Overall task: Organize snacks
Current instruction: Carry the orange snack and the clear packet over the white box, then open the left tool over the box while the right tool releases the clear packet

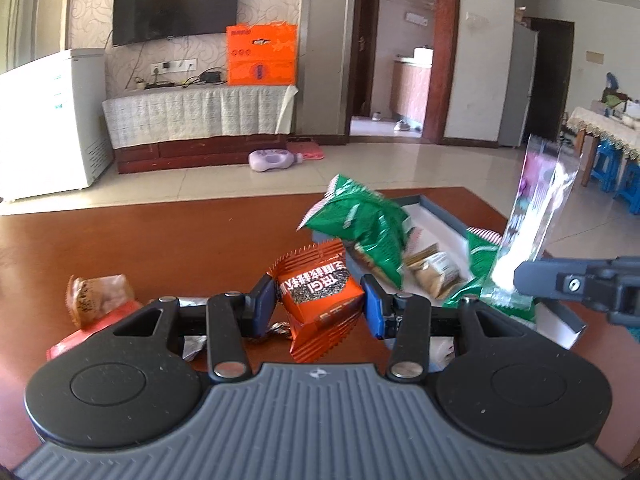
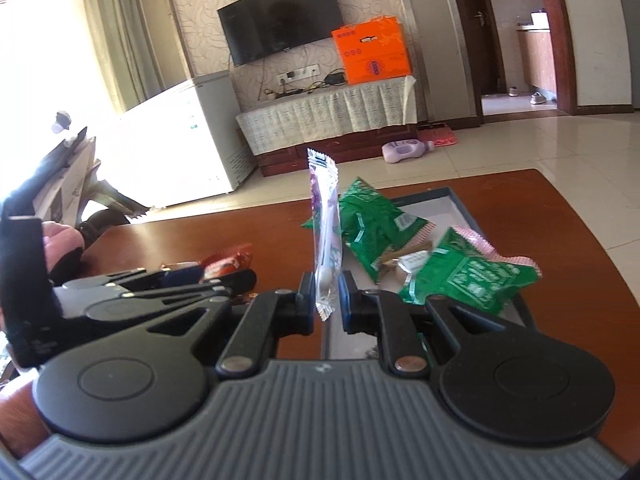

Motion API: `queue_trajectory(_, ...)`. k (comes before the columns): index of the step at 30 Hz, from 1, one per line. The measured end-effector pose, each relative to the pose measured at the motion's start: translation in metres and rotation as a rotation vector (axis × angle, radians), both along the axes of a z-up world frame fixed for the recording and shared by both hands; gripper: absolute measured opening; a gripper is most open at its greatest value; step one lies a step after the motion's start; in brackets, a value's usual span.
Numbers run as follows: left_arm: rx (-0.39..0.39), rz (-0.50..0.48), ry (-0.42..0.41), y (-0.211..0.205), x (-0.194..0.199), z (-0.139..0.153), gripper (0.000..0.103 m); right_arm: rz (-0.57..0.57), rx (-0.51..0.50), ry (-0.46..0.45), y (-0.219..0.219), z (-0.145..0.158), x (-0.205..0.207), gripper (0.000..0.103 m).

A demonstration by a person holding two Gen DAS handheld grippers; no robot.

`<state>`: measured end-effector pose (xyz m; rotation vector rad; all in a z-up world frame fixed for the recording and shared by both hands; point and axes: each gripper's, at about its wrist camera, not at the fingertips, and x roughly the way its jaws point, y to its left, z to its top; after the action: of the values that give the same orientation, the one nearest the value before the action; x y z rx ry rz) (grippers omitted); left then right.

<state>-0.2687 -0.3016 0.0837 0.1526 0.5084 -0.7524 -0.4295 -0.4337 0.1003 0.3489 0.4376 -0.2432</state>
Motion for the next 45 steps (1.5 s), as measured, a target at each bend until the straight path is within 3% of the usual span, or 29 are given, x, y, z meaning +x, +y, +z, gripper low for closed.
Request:
queue_trajectory(25, -0.039, -0.099, 0.001, -0.074, 0.005, 0.000, 0.051, -0.041, 0.018, 0.055, -0.020, -0.012, -0.006, 0.015)
queue_trajectory(45, -0.046, -0.114, 0.043, -0.124, 0.035, -0.022, 0.051, -0.034, 0.012, 0.080, -0.020, -0.017, -0.005, 0.015)
